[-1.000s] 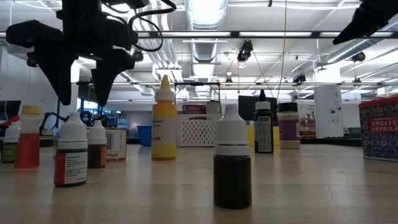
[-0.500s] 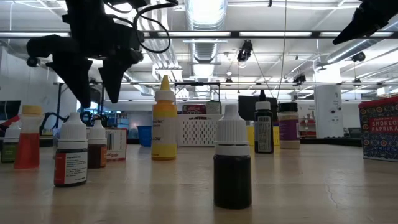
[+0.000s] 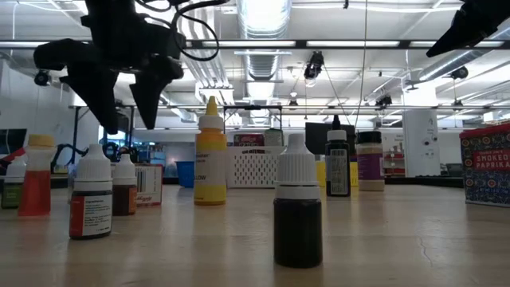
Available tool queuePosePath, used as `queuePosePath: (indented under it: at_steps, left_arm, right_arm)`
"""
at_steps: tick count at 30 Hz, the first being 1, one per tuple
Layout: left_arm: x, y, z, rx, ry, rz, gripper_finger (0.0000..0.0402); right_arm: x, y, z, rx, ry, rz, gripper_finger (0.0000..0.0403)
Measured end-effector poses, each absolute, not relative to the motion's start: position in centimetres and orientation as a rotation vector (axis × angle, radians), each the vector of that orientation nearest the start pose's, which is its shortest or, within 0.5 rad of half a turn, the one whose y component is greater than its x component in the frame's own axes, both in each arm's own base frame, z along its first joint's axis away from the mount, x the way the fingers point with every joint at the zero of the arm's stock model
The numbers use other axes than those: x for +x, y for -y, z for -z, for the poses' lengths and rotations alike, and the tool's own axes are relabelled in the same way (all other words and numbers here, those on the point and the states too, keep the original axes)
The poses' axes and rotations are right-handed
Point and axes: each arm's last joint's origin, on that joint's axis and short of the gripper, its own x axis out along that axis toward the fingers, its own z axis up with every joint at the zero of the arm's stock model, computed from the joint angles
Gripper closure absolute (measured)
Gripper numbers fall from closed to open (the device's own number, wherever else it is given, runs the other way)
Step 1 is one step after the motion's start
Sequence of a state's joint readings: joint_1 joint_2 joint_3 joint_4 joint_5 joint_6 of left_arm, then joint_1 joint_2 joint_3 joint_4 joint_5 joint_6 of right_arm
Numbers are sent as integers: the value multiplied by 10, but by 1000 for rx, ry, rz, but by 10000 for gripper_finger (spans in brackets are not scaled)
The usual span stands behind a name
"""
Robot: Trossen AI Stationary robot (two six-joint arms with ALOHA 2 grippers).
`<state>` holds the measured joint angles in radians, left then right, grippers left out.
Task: Pick & Place Kitchen Items
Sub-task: Put the red cereal box into the white bin
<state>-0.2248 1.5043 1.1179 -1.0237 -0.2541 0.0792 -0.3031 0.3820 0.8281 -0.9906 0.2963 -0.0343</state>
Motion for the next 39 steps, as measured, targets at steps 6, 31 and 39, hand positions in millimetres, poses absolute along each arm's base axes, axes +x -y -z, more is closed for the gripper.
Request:
queuePosePath:
  at_steps: [6, 31, 39]
  left_arm:
    - [261, 60, -233, 465, -1373, 203, 76]
    - [252, 54, -219, 636, -1384, 518, 2]
    - [242, 27, -214, 563, -1293, 586, 3]
  right_arm:
    - [47, 24, -312, -32, -563, 574, 394]
    - [47, 24, -312, -32, -563, 575, 394]
    - [47, 24, -312, -32, -563, 575, 394]
